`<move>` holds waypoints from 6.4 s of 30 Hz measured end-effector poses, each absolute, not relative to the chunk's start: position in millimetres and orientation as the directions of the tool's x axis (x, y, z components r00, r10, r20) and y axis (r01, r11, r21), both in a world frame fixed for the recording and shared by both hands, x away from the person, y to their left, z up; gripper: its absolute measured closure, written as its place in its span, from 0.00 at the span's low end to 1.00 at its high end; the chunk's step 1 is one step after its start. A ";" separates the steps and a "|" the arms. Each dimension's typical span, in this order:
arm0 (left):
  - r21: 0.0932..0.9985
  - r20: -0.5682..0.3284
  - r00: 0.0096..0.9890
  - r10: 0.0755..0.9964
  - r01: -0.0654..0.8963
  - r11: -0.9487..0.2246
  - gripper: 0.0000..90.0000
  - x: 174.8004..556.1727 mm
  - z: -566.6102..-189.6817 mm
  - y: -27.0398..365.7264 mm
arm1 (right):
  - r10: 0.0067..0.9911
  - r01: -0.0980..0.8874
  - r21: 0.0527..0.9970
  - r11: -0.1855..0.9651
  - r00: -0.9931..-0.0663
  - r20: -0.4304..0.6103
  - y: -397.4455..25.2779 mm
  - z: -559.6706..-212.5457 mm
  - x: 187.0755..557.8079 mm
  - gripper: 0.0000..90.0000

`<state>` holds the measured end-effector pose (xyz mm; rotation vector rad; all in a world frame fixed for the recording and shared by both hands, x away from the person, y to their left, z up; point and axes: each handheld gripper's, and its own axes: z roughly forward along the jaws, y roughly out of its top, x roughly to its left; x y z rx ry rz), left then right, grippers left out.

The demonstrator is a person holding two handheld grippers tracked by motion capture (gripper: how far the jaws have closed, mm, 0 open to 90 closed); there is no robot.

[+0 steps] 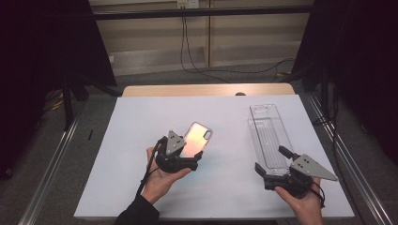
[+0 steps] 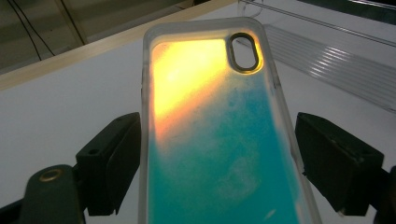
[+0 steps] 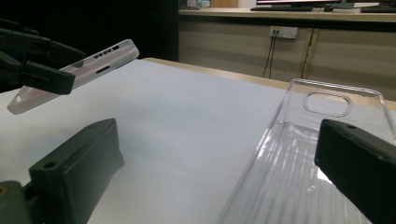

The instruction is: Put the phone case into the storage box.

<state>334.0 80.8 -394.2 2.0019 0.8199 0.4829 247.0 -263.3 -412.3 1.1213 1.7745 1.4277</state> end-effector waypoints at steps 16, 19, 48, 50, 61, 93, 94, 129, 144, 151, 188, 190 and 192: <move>0.849 0.039 0.717 0.696 0.344 -0.401 0.19 316.6 -402.4 66.5 | 0.877 0.300 0.953 0.050 -0.469 0.102 -235.6 -408.9 263.5 0.12; 0.851 0.037 0.717 0.696 0.342 -0.398 0.19 315.3 -402.1 64.5 | 0.871 0.315 0.948 0.053 -0.478 0.110 -230.1 -407.5 267.0 0.13; 0.850 0.079 0.713 0.697 0.317 -0.420 0.19 309.1 -404.9 44.6 | 0.905 0.461 0.886 -0.037 -0.360 0.225 -178.7 -398.0 298.9 0.24; 0.852 0.077 0.710 0.699 0.318 -0.417 0.19 310.3 -404.5 43.8 | 0.904 0.473 0.880 -0.042 -0.357 0.235 -178.4 -397.3 299.7 0.30; 0.859 0.101 0.710 0.697 0.291 -0.421 0.19 309.1 -403.8 31.7 | 0.903 0.516 0.853 -0.081 -0.324 0.281 -172.3 -396.2 305.8 0.43; 0.845 0.153 0.702 0.696 0.272 -0.461 0.19 310.7 -408.9 28.3 | 0.870 0.638 0.740 -0.213 -0.221 0.441 -160.0 -403.0 315.2 0.74; 0.844 0.154 0.702 0.696 0.273 -0.462 0.19 310.9 -409.1 28.3 | 0.871 0.639 0.739 -0.213 -0.217 0.440 -159.8 -403.0 315.1 0.74; 0.844 0.175 0.670 0.721 0.276 -0.460 0.18 316.6 -422.3 25.3 | 0.827 0.616 0.722 -0.315 -0.195 0.528 -160.7 -399.5 316.4 0.91; 0.896 0.045 0.693 0.720 0.291 -0.336 0.05 322.1 -412.6 39.1 | 0.833 0.569 0.774 -0.279 -0.258 0.490 -161.5 -391.9 317.4 0.95; 0.893 -0.030 0.686 0.727 0.345 -0.289 0.04 328.0 -410.0 53.5 | 0.848 0.552 0.796 -0.249 -0.272 0.455 -165.2 -391.5 318.2 0.95; 0.953 -0.059 0.643 0.763 0.264 -0.149 0.05 317.2 -410.6 141.8 | 0.896 0.425 0.891 -0.161 -0.316 0.313 -203.2 -376.8 318.5 0.95; 0.956 -0.059 0.632 0.773 0.259 -0.139 0.05 315.2 -410.4 145.4 | 0.899 0.427 0.890 -0.156 -0.313 0.308 -205.3 -376.7 319.3 0.95; 0.957 -0.059 0.629 0.775 0.256 -0.135 0.05 314.1 -410.2 149.9 | 0.901 0.422 0.893 -0.155 -0.311 0.304 -206.5 -376.3 319.3 0.95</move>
